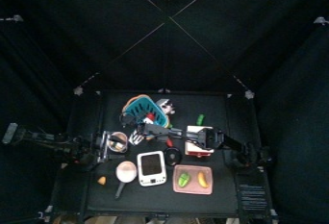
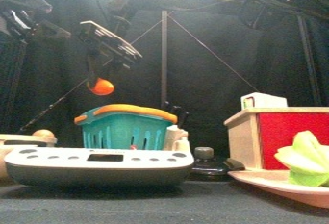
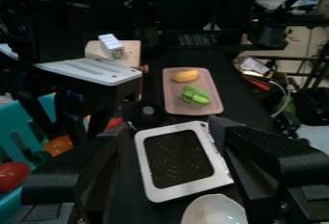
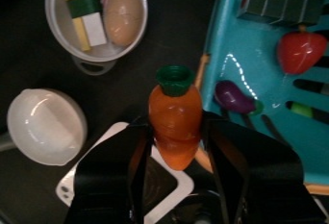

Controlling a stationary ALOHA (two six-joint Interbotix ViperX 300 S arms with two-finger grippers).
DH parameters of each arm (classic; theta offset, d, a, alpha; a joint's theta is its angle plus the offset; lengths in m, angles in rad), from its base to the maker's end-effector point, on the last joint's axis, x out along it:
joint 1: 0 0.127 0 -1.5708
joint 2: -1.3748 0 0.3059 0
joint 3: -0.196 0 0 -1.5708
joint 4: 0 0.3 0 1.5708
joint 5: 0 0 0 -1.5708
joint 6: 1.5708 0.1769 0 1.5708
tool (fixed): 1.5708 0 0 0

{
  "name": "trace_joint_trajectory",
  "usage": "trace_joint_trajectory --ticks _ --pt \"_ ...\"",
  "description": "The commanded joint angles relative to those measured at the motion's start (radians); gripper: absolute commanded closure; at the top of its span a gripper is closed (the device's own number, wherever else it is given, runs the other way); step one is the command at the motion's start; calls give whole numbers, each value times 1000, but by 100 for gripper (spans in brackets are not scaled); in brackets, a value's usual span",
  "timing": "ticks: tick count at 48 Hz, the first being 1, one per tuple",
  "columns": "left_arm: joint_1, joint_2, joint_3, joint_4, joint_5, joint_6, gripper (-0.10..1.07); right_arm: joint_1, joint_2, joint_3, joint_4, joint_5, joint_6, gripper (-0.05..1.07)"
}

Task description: Place carrot on pan

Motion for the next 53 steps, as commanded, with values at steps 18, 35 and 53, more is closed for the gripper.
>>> trace_joint_trajectory --ticks 18,35,53 --pt "-91 2 -8 51 -209 2 -2 115 84 -181 11 -20 186 47" --pt "-80 2 -3 75 -267 0 -2 163 190 -268 43 -43 290 47" --pt "-40 2 -34 78 -293 2 -2 195 222 -268 46 -83 367 47"
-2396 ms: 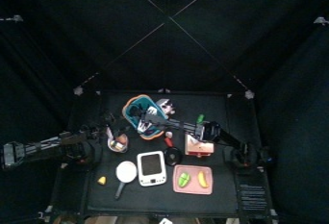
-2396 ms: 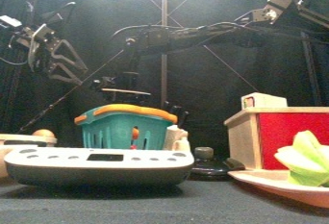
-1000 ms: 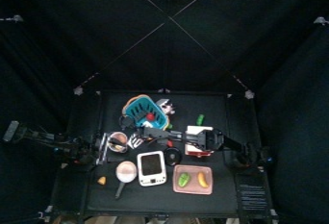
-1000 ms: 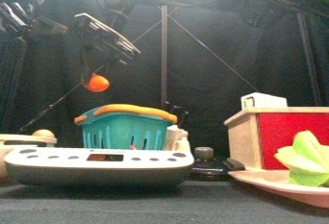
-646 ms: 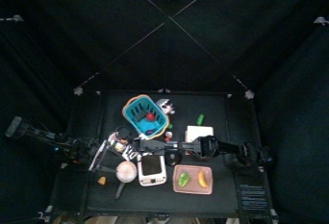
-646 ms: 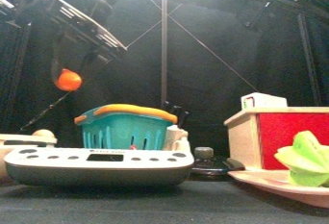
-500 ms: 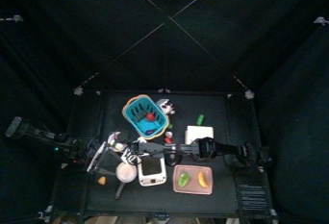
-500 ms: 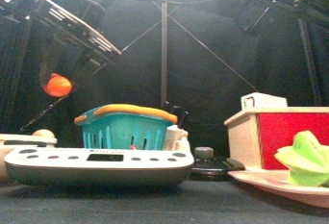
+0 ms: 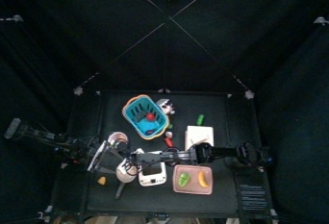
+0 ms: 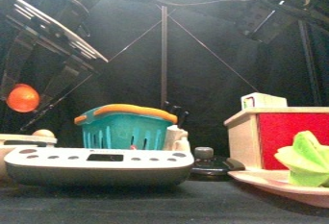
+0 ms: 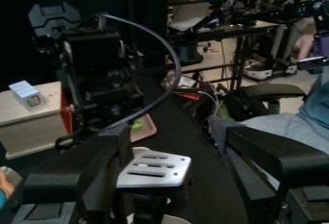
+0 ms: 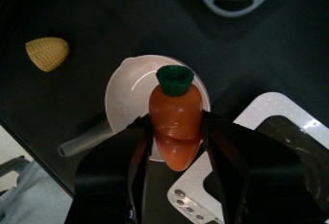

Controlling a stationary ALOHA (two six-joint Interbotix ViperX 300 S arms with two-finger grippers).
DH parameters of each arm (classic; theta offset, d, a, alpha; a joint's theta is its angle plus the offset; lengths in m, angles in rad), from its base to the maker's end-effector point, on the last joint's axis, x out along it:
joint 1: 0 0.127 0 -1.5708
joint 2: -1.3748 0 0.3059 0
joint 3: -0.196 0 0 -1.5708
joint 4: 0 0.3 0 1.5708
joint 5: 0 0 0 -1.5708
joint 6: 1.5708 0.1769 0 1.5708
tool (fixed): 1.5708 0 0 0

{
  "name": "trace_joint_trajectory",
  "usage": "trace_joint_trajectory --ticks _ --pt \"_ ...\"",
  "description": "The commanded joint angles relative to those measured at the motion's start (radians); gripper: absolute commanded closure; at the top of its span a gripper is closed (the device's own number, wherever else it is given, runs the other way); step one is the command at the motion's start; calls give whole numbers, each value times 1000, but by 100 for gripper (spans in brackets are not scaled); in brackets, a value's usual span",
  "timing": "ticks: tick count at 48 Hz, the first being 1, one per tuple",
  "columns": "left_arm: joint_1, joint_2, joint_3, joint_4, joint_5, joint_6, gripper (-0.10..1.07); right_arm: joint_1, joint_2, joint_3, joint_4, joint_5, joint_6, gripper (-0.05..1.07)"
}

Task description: Place carrot on pan

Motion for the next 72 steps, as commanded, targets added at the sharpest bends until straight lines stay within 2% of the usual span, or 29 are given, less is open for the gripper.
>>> trace_joint_trajectory --ticks 1,13,21,25,35,41,60,72 --pt "8 2 -41 2 -31 3 -2 3 -31 -28 0 -8 3 47" --pt "11 2 -40 -6 -179 74 -2 -3 -29 -28 0 -5 -2 47" --pt "40 2 -43 -75 -184 117 -2 -11 -29 -25 0 -5 2 47" --pt "83 2 -43 -118 -184 149 -2 -9 -23 -25 3 -5 5 47" --pt "241 2 -15 -279 -187 284 -2 -6 -11 -25 23 -8 54 47" --pt "282 2 2 -365 -192 383 -2 0 -5 -25 3 -9 91 47" --pt "287 2 35 -594 -186 615 -2 14 34 -25 -21 -11 170 45" --pt "287 2 41 -650 -186 644 -2 21 37 -25 -21 -43 175 42"
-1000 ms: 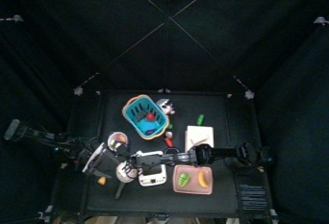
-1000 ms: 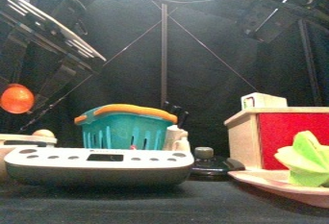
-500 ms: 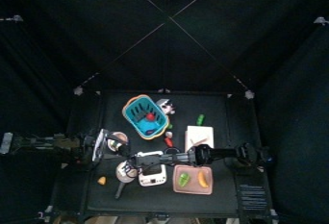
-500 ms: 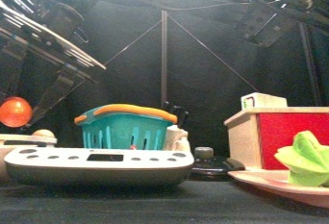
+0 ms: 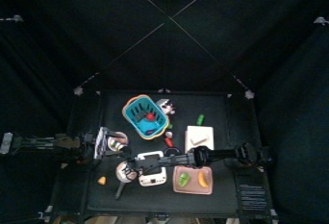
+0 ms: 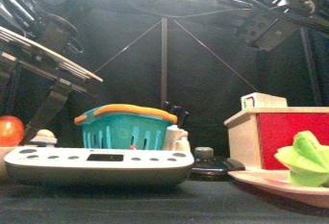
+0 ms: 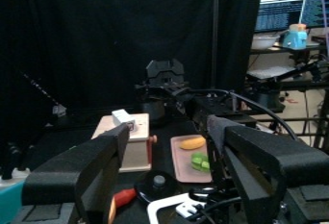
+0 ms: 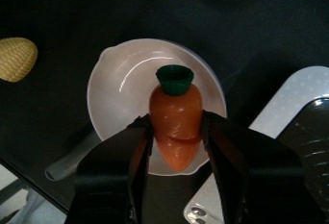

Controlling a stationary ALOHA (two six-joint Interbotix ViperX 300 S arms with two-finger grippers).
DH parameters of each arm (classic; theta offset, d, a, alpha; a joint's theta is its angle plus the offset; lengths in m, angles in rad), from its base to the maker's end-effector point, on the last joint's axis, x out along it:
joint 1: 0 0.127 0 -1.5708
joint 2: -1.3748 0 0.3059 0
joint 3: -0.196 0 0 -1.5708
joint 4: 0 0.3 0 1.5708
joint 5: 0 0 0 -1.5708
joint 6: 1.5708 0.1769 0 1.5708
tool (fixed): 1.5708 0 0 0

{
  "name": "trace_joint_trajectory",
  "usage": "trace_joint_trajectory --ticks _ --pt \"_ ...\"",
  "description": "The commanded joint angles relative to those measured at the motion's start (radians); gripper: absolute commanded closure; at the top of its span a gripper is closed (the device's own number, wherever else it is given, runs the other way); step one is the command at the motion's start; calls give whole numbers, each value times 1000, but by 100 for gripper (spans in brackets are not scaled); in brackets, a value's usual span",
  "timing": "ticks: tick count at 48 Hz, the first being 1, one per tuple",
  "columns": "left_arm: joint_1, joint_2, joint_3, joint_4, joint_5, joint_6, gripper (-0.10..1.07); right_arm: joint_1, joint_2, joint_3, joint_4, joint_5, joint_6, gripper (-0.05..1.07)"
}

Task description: Place carrot on pan

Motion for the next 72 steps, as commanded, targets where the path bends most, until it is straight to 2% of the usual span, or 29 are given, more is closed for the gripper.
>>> trace_joint_trajectory --ticks 1,26,41,72 --pt "2 3 -14 -6 -2 2 -2 3 -37 -25 -3 -21 3 41" --pt "2 3 -14 -8 31 2 -2 0 -31 -21 -3 -51 3 31" --pt "2 3 -14 -6 31 2 -2 0 -26 -14 12 -51 3 16" --pt "2 3 -11 -6 32 2 -2 8 -25 -12 58 -35 3 15"
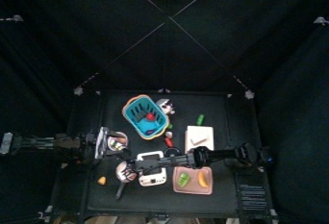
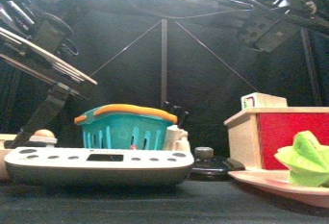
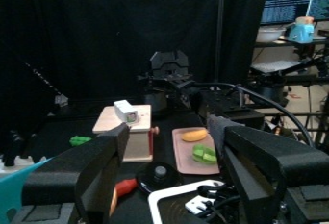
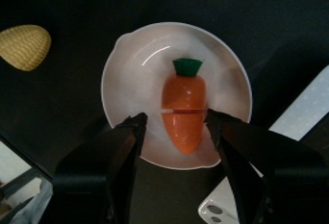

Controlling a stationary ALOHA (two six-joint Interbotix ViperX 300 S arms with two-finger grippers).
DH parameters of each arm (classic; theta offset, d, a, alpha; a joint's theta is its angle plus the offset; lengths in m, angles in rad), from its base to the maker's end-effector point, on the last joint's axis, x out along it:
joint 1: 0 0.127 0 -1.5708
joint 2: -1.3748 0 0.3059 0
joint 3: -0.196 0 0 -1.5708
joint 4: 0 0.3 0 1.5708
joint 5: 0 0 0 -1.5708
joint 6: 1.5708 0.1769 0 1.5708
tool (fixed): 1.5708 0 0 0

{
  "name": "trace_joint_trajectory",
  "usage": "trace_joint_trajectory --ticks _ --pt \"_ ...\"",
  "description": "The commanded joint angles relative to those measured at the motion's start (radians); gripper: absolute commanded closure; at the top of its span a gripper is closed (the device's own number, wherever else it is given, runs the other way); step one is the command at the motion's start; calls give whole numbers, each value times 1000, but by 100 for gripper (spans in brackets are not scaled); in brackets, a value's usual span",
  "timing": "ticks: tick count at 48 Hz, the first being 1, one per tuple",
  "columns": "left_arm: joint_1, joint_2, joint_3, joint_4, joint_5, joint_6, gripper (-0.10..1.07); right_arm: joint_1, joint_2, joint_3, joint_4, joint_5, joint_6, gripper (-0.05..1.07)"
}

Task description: Place carrot on pan

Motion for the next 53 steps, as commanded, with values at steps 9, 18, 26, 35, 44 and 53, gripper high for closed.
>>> trace_joint_trajectory --ticks 9,18,26,35,44,53 --pt "2 2 -14 -2 -3 2 -2 5 -25 -2 15 0 0 15" --pt "0 2 -14 0 -3 2 -2 5 -21 21 8 0 0 15" --pt "2 2 -14 0 -3 2 -2 5 -21 38 -12 0 2 18" --pt "0 2 -12 -2 -3 2 -2 3 -28 38 -18 0 2 26" --pt "2 2 -12 -2 3 2 -2 0 -44 38 -28 0 6 35" --pt "0 2 -14 0 23 2 -2 -3 -61 38 -83 -2 127 36"
